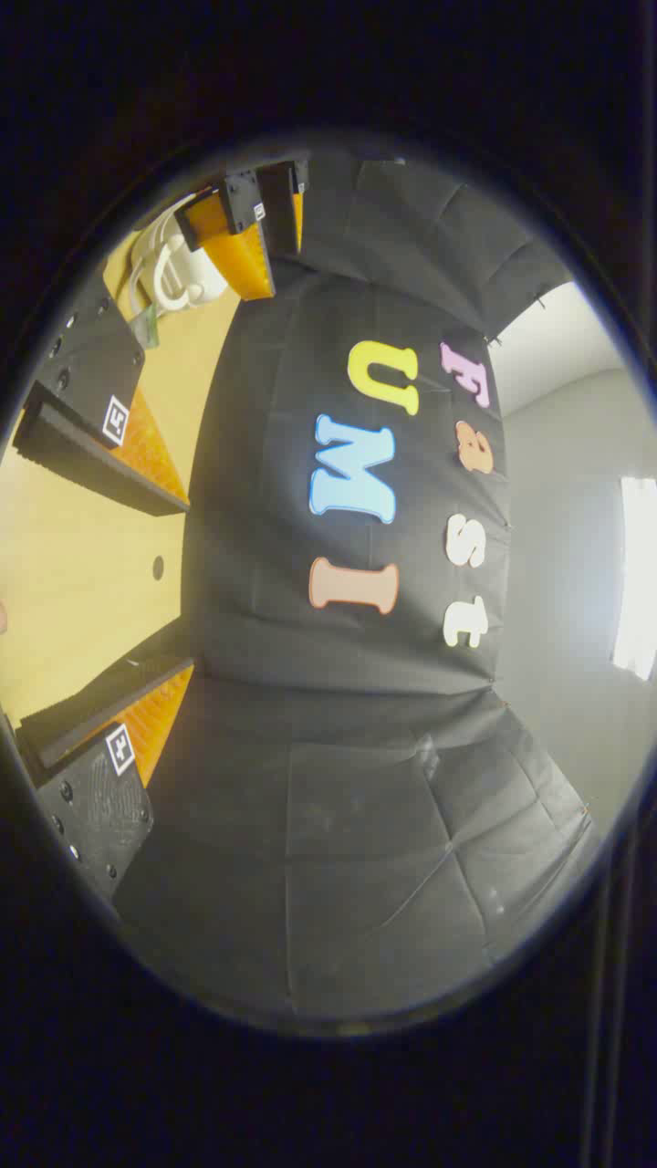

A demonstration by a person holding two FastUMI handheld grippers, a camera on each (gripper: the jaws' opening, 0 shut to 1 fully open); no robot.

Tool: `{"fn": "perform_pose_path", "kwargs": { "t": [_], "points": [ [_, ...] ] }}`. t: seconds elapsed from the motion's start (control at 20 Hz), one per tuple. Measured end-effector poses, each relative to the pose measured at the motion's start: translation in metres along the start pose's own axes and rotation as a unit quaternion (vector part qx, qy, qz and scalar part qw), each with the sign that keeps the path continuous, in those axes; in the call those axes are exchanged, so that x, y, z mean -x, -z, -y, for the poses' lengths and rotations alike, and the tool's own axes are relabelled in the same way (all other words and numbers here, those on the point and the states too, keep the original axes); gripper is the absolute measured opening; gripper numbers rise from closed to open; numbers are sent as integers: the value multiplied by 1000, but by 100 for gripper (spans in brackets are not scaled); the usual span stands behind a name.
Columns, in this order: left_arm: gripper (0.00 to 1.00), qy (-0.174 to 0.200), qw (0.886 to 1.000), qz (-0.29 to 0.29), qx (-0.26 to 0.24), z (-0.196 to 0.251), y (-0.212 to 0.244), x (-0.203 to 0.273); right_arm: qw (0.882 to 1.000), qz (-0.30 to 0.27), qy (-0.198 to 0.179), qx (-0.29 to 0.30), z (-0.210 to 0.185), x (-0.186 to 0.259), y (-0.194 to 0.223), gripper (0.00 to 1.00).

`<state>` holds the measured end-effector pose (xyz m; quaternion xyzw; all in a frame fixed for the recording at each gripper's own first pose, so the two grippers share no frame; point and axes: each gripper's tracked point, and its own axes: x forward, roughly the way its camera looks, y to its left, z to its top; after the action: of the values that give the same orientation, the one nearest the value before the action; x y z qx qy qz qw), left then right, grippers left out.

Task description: First open the suitcase, pack the skin care products into it, and then close the suitcase.

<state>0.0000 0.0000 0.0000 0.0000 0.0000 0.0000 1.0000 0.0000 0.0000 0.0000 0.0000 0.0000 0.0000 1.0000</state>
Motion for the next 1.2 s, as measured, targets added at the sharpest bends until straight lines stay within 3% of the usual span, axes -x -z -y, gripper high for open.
{"fn": "perform_pose_path", "kwargs": {
  "t": [0.3, 0.55, 0.85, 1.05, 1.2],
  "points": [
    [95, 4, 999, -22, 29, -40, -5, 8, 1000, -2, -22, -21, -51, 7, -28, 94],
    [95, -15, 996, -75, 45, -60, 9, -8, 996, -15, -75, -43, -80, 7, -43, 94],
    [95, -25, 990, -126, 63, -70, 37, -30, 994, -17, -106, -22, -78, -2, -52, 94],
    [95, -30, 976, -195, 87, -86, 75, -57, 991, -25, -131, -29, -78, -8, -41, 94],
    [95, -39, 949, -287, 121, -97, 121, -67, 987, -44, -154, -30, -78, -18, -26, 94]
  ]
}}
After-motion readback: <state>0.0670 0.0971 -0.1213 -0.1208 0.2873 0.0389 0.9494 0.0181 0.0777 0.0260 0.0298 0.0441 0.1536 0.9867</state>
